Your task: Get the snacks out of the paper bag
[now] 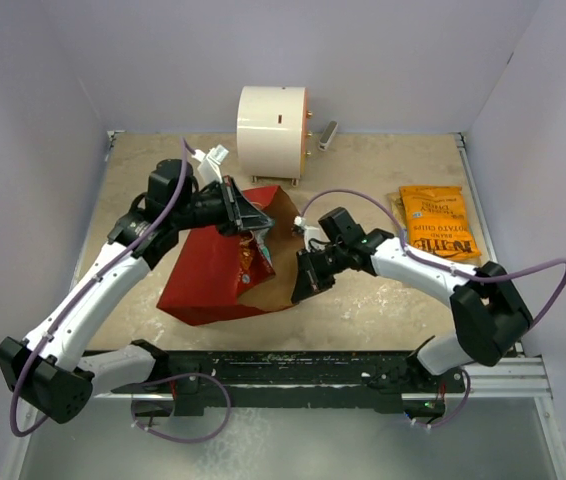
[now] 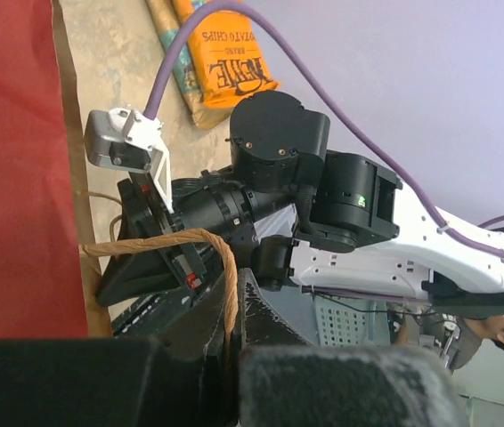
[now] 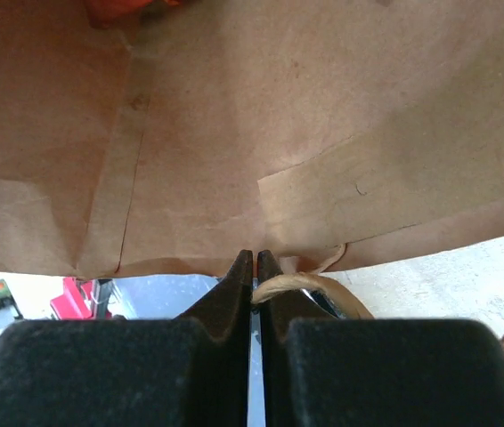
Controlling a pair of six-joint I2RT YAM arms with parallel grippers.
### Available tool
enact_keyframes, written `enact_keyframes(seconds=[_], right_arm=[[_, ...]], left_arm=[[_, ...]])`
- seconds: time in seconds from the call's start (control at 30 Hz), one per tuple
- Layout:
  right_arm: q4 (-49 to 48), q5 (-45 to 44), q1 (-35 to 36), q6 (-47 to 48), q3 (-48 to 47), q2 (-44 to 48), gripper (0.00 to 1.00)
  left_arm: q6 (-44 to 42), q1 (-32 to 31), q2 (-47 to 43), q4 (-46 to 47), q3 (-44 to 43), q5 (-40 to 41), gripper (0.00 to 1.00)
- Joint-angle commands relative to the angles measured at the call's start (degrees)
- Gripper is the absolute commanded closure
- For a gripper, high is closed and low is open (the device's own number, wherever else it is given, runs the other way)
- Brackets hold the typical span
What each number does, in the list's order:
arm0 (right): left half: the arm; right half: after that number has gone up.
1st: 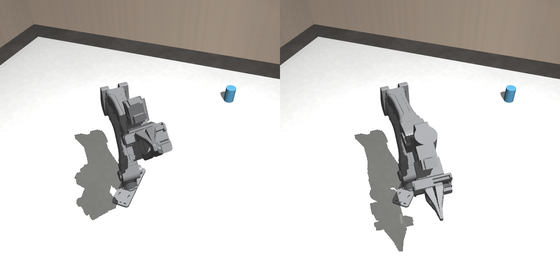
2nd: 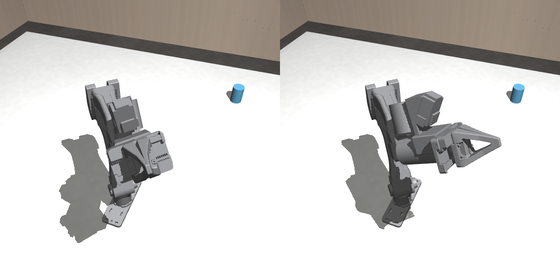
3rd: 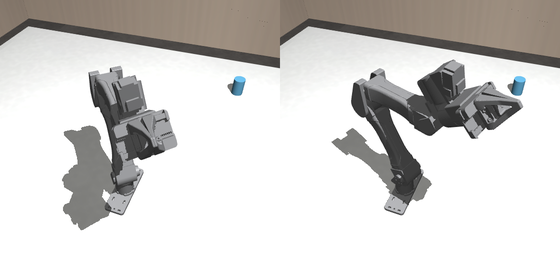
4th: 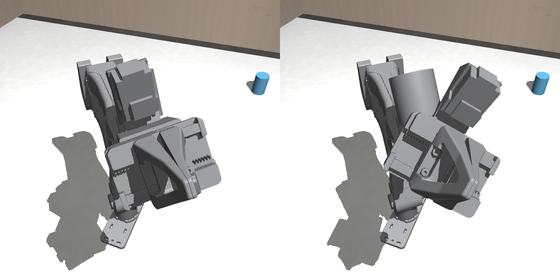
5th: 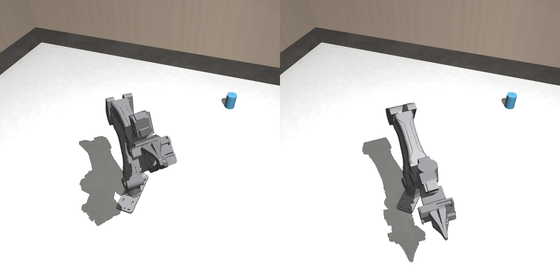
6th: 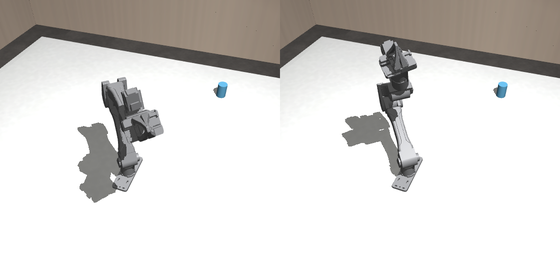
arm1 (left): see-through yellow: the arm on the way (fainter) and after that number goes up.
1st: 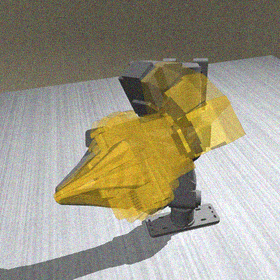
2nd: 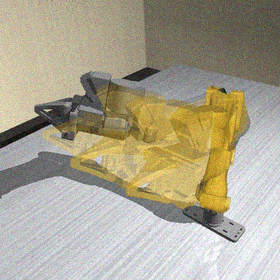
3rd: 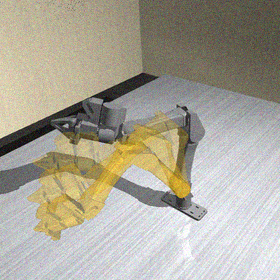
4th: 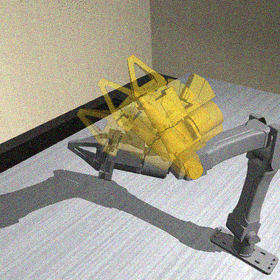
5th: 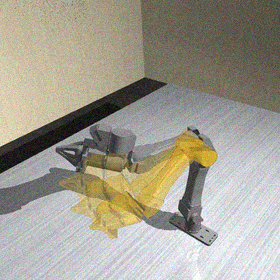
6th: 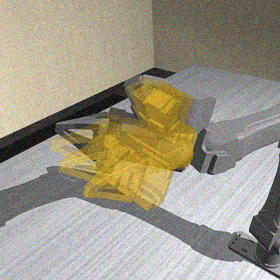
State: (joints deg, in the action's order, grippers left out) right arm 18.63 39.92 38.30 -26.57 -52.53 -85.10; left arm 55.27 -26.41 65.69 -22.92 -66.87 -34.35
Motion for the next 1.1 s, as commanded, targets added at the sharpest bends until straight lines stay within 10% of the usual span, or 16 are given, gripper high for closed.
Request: enact_keyframes(seconds=[0.0, 0.53, 0.77, 1.07], right_arm=[[-1.1, -2.2, 1.3, 0.0, 1.6, 3.0, 0.94], [6.7, -27.6, 0.8, 2.1, -10.1, 15.8, 0.23], [-14.7, -13.7, 1.5, 0.2, -9.4, 8.7, 0.28], [-29.3, -19.4, 4.3, -1.7, -3.5, -1.5, 0.40]], left_arm=[[2.1, -3.4, -0.5, 1.0, 0.8, 5.1, 1.00], [1.0, -5.5, -7.2, -6.5, 0.3, 13.8, 1.00], [-1.1, -5.5, -8.2, -7.6, -2.2, 16.7, 1.00], [-3.0, -5.5, -4.8, -7.6, -5.8, 15.1, 1.00]])
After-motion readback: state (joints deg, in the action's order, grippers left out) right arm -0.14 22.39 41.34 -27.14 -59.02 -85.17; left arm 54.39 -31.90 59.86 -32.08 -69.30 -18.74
